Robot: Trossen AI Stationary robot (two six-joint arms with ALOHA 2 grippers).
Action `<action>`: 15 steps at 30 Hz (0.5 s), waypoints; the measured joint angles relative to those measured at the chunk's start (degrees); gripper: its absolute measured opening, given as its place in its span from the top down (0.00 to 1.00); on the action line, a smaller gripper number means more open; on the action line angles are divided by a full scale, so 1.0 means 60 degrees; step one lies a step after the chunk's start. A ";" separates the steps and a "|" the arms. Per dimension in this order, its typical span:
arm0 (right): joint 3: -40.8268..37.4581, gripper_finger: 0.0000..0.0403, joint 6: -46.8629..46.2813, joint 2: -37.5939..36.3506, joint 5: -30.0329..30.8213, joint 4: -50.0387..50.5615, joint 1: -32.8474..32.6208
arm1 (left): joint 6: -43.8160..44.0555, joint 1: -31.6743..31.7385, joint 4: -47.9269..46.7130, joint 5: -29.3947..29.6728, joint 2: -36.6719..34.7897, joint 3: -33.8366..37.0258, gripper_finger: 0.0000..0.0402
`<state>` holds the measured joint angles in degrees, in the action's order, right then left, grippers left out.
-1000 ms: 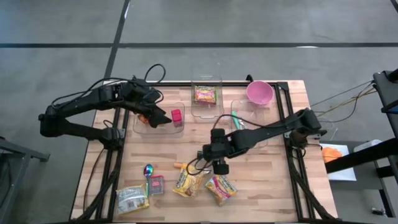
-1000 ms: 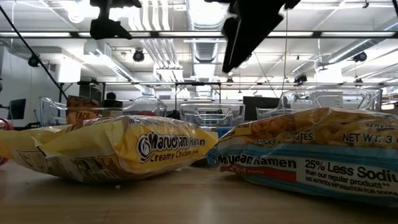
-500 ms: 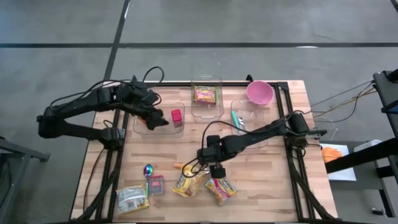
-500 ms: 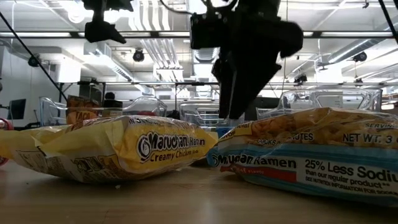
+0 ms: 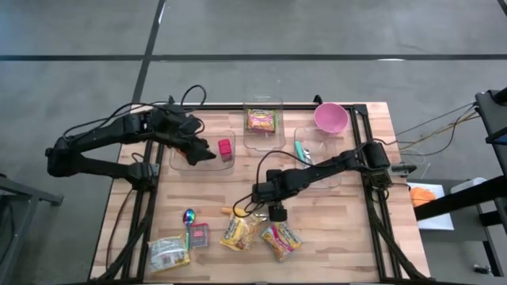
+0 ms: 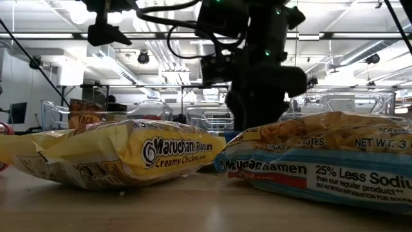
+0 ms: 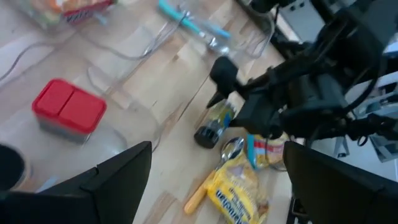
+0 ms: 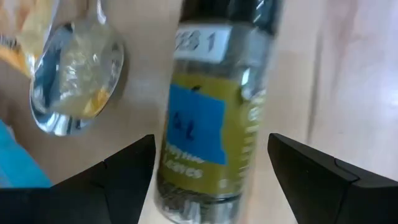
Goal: Pick & Place Food Item
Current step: Put the green seasoning bottle into the left transparent bin
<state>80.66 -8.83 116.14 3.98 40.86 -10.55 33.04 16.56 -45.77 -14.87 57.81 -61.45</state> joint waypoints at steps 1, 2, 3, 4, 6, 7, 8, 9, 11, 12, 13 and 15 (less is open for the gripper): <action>-0.0082 0.25 -0.0022 0.0000 -0.0070 -0.0046 -0.0004 | -0.0007 0.0000 0.0121 0.0000 0.0003 0.0000 0.08; -0.0141 0.27 -0.0028 0.0000 -0.0153 -0.0078 -0.0007 | -0.0051 -0.0005 0.0274 -0.0004 0.0006 0.0000 0.08; -0.0203 0.29 -0.0036 0.0000 -0.0244 -0.0149 -0.0007 | -0.0119 -0.0034 0.0506 -0.0015 0.0006 0.0000 0.08; -0.0255 0.32 -0.0092 -0.0004 -0.0316 -0.0214 -0.0011 | -0.0179 -0.0081 0.0732 -0.0035 0.0006 0.0000 0.08; -0.0344 0.40 -0.0239 0.0004 -0.0371 -0.0356 -0.0011 | -0.0215 -0.0201 0.1123 -0.0072 0.0059 0.0000 0.08; -0.0359 0.44 -0.0254 0.0004 -0.0394 -0.0393 -0.0007 | -0.0224 -0.0249 0.1234 -0.0144 0.0087 0.0000 0.08; -0.0359 0.48 -0.0254 0.0004 -0.0406 -0.0414 -0.0007 | -0.0240 -0.0280 0.1258 -0.0202 0.0136 0.0000 0.08; -0.0359 0.51 -0.0253 0.0004 -0.0406 -0.0443 -0.0007 | -0.0248 -0.0297 0.1260 -0.0231 0.0190 0.0000 0.08; -0.0343 0.57 -0.0247 0.0004 -0.0414 -0.0453 -0.0011 | -0.0257 -0.0310 0.1178 -0.0237 0.0282 0.0000 0.08; -0.0335 0.60 -0.0250 0.0004 -0.0414 -0.0467 -0.0011 | -0.0288 -0.0310 0.1132 -0.0234 0.0328 0.0000 0.08; -0.0332 0.61 -0.0250 0.0004 -0.0414 -0.0483 -0.0011 | -0.0307 -0.0310 0.1119 -0.0225 0.0343 0.0000 0.08; -0.0330 0.62 -0.0254 0.0002 -0.0414 -0.0480 -0.0011 | -0.0321 -0.0310 0.1068 -0.0216 0.0348 0.0000 0.08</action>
<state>78.67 -10.36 116.15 1.50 37.98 -10.61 31.11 14.70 -39.36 -16.17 59.90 -61.45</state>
